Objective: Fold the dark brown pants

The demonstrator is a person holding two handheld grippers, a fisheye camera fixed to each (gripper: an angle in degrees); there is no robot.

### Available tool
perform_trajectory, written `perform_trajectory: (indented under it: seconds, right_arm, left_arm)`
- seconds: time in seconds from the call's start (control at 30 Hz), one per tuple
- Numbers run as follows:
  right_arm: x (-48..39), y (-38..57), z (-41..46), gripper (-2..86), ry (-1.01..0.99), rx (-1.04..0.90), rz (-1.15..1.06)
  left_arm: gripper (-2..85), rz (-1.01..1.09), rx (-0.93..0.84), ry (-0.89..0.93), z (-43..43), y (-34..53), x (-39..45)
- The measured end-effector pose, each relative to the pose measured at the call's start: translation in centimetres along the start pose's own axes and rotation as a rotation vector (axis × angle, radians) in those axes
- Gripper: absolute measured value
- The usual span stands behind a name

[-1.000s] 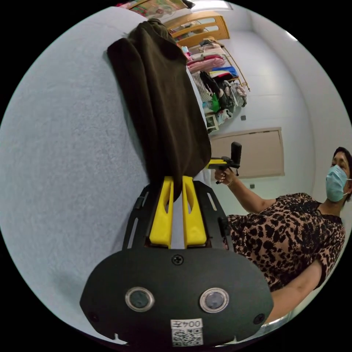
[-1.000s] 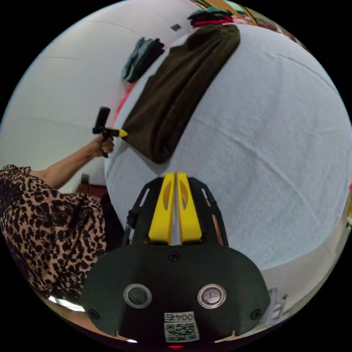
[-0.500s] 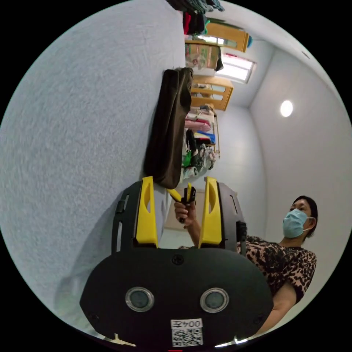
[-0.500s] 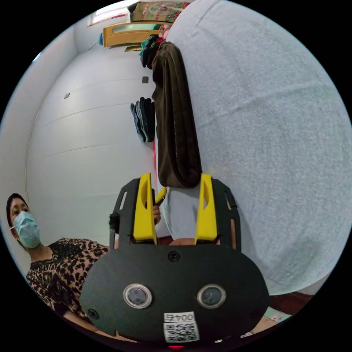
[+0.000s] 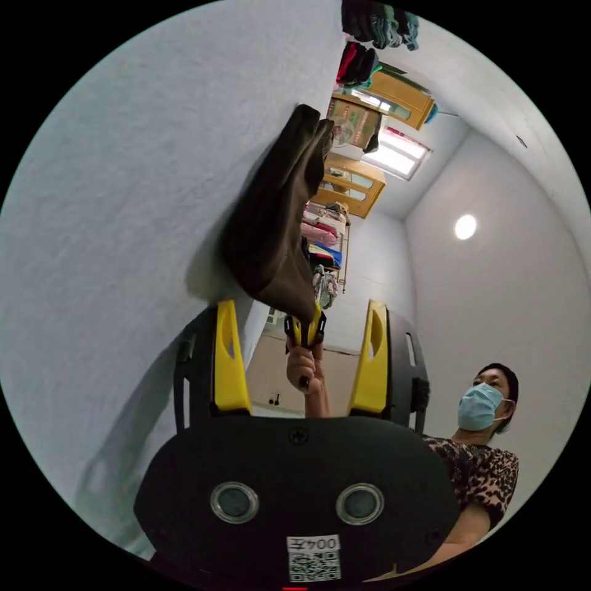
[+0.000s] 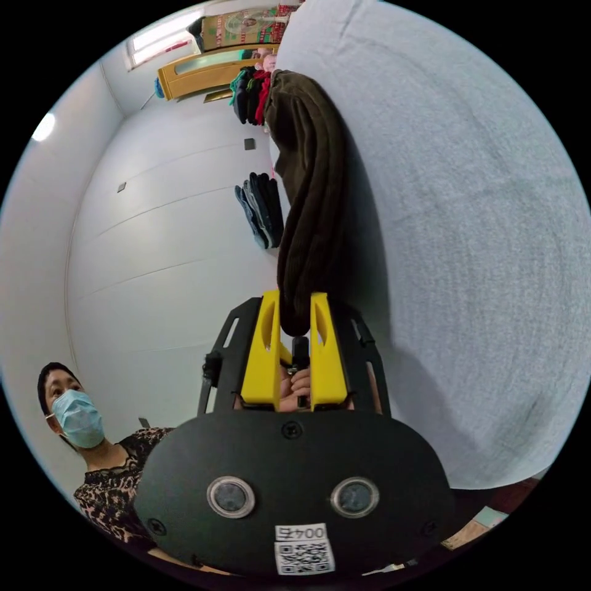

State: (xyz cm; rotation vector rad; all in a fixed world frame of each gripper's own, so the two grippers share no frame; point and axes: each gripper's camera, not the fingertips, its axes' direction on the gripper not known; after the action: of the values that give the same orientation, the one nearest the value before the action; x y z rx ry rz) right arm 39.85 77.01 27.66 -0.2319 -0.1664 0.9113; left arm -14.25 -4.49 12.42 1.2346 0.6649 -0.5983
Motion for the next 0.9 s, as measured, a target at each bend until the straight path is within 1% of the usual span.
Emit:
perform_trajectory:
  seconds: [0.07, 0.17, 0.23, 0.27, 0.3, 0.37, 0.5, 0.6, 0.67, 0.7, 0.77, 0.9]
  right_arm:
    - [-0.3, -0.3, -0.1, 8.1, -0.009, -0.007, -0.013]
    - [-0.5, -0.8, -0.6, 8.0, -0.014, -0.017, -0.037]
    - [-0.6, -1.2, -1.1, 7.9, -0.002, -0.025, -0.058]
    - [-0.5, -1.3, -1.2, 7.8, 0.002, -0.027, -0.061]
    - [-0.4, -1.4, -1.5, 7.8, 0.010, -0.030, -0.067]
    - [-0.2, -1.6, -2.1, 7.8, 0.016, -0.032, -0.073]
    - [-0.3, -1.7, -3.2, 7.8, 0.053, -0.035, -0.108]
    - [-1.0, -1.3, -4.6, 7.7, 0.063, -0.036, -0.143]
    - [-1.7, -0.6, -5.2, 7.7, 0.083, -0.058, -0.174]
    - [-2.2, 0.2, -5.6, 7.7, 0.103, -0.079, -0.187]
    - [-2.6, 1.7, -6.2, 7.7, 0.133, -0.109, -0.180]
    - [-2.1, 7.1, -7.7, 7.7, 0.117, -0.168, -0.072]
  left_arm:
    - [28.9, 0.023, 0.037, 0.014, 0.8, -1.2, 0.7]
    - [28.9, 0.008, 0.110, 0.046, 0.6, -2.3, 0.9]
    - [25.0, 0.021, 0.120, 0.041, 0.3, -2.6, 1.1]
    - [19.5, 0.033, 0.122, 0.031, -0.2, -2.7, 1.1]
    - [16.7, 0.036, 0.128, 0.032, -0.4, -2.6, 1.1]
    - [10.7, 0.052, 0.157, 0.106, -1.4, -2.4, 0.6]
    - [8.5, 0.131, 0.148, 0.086, -1.7, -1.9, 2.4]
    - [7.8, 0.237, 0.081, 0.024, -1.4, -1.3, 6.0]
    - [7.7, 0.314, 0.007, -0.040, -1.3, -0.3, 9.1]
    - [7.7, 0.326, -0.011, -0.059, -1.3, 0.2, 9.7]
    - [7.8, 0.340, -0.103, -0.152, -1.3, 2.4, 11.8]
    - [7.9, 0.305, -0.235, -0.287, -1.9, 7.5, 13.9]
